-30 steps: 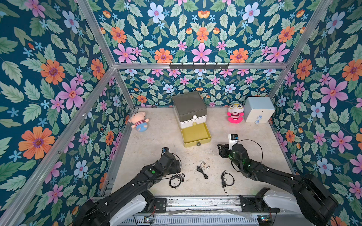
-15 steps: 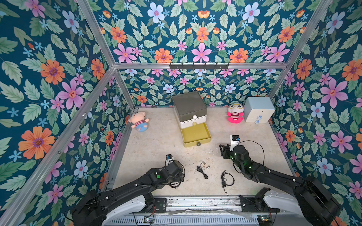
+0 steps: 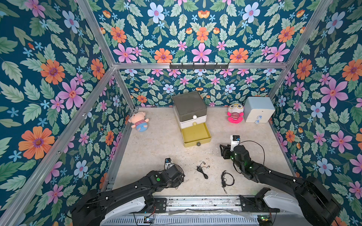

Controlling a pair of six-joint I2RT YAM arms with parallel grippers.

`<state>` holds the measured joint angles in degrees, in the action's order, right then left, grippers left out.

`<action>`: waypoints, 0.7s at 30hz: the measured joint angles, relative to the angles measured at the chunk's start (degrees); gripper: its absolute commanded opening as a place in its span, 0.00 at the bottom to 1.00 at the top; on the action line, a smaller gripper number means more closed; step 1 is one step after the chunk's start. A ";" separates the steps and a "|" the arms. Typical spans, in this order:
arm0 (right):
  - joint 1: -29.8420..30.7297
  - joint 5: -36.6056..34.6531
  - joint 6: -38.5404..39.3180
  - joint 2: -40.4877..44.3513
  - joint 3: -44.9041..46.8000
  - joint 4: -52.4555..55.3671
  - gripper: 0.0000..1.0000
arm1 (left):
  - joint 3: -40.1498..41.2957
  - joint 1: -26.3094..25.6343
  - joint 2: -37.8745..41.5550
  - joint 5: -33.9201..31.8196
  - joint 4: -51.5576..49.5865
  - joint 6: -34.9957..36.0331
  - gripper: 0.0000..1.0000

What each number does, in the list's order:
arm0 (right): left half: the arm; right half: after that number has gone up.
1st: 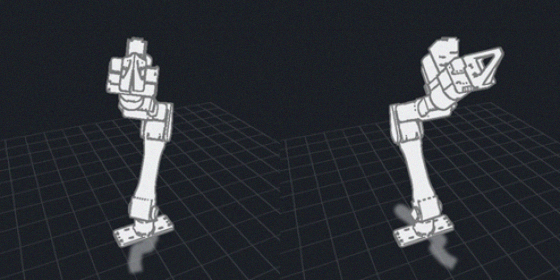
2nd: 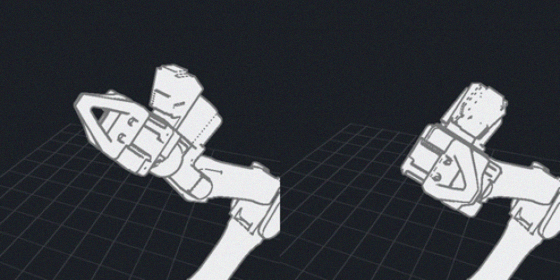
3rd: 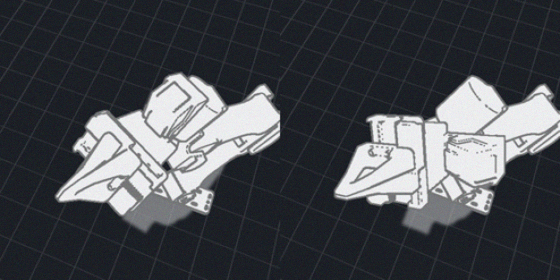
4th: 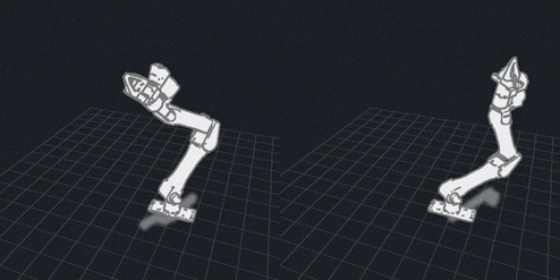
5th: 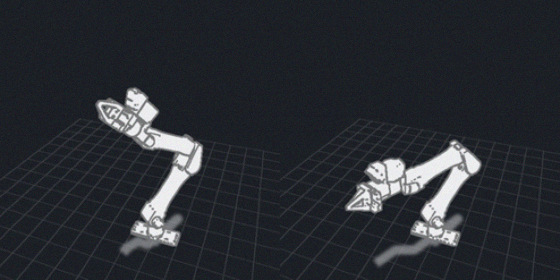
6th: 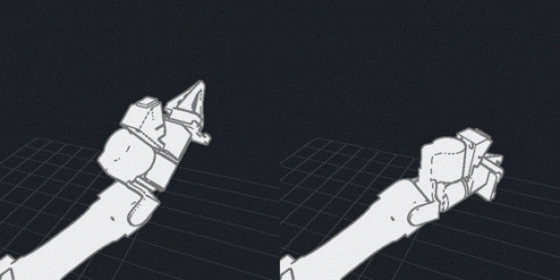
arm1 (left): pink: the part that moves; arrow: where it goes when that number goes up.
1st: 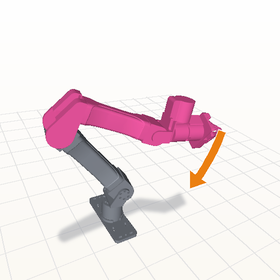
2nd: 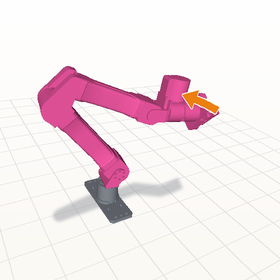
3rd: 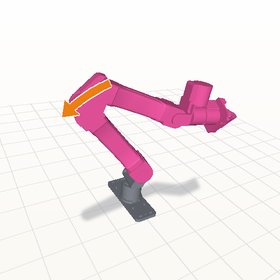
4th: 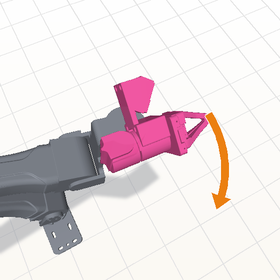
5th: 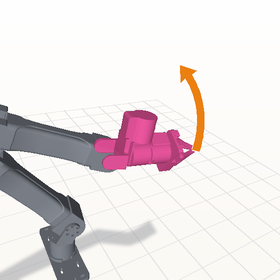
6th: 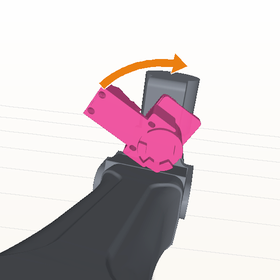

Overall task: Place the wired earphones into the drawer by color
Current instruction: Pick up the wired earphones from the center of the board.

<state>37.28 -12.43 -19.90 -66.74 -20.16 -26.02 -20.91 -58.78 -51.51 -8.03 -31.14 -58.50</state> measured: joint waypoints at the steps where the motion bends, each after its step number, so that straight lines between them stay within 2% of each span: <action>1: 0.00 0.00 0.00 0.02 0.00 -0.02 0.60 | 0.15 0.00 0.13 0.44 0.04 -0.02 0.63; 7: 0.00 0.00 0.00 0.42 0.07 -0.02 0.60 | 0.55 -0.09 -0.98 1.73 2.29 0.09 0.54; 17: 0.00 0.00 0.00 0.44 0.20 -0.02 0.60 | -1.95 -1.16 -8.33 2.71 6.16 2.10 0.33; 21: 0.00 -0.02 0.02 0.50 0.37 -0.02 0.60 | -2.95 -1.86 -10.82 2.78 6.88 3.19 0.27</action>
<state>37.28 -12.45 -19.88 -66.24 -19.79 -26.04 -23.86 -60.64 -62.33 -5.26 -24.25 -55.31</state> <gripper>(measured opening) 0.605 0.289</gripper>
